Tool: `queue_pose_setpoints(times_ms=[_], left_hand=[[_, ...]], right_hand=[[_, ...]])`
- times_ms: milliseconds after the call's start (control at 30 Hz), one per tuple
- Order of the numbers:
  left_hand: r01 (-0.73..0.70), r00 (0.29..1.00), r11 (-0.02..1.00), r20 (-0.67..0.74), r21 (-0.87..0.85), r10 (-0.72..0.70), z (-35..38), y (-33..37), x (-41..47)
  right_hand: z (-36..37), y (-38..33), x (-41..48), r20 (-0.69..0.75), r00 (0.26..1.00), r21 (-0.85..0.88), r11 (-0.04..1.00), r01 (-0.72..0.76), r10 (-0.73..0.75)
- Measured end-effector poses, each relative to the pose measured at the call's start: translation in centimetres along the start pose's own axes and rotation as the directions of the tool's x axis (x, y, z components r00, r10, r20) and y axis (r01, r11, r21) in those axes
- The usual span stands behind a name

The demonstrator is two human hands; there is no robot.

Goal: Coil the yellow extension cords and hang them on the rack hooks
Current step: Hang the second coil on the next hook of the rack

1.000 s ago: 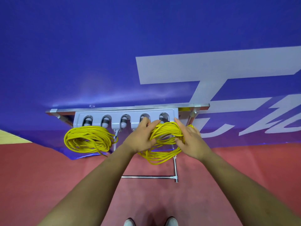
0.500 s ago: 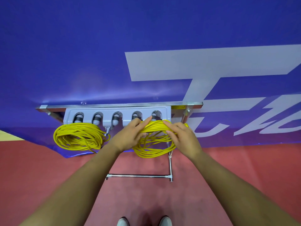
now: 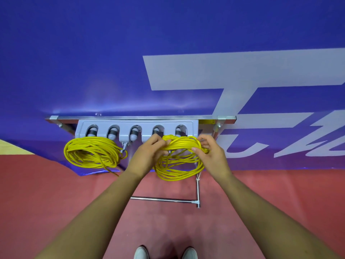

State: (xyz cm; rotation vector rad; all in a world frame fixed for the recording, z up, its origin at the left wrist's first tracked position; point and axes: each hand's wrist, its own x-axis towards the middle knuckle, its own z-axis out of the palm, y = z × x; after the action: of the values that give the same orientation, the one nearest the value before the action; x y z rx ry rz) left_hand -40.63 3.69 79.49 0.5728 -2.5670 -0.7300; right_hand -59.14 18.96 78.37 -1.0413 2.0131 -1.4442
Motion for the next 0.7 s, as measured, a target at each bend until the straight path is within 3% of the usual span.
queue_pose_setpoints(times_ms=[133, 233, 500, 700], left_hand=[[-0.056, 0.995, 0.996, 0.081, 0.068, 0.05, -0.8, -0.3, -0.5], [0.034, 0.999, 0.992, -0.001, 0.121, -0.035, -0.7, 0.2, -0.5], [0.067, 0.997, 0.996, -0.038, 0.055, -0.065, 0.7, 0.8, -0.4], [0.091, 0.995, 0.996, 0.031, 0.007, -0.091, -0.2, 0.9, -1.1]], right_hand=[[0.0, 0.1, 0.0, 0.014, 1.0, -0.008, 1.0, -0.017, 0.017], [-0.5, 0.6, -0.3, 0.054, 0.998, -0.047, 0.999, 0.025, -0.023], [-0.1, 1.4, -0.9, 0.009, 1.0, -0.075, 0.997, 0.011, -0.011], [-0.2, 0.2, -1.8, 0.014, 0.997, -0.221, 0.972, 0.076, -0.075]])
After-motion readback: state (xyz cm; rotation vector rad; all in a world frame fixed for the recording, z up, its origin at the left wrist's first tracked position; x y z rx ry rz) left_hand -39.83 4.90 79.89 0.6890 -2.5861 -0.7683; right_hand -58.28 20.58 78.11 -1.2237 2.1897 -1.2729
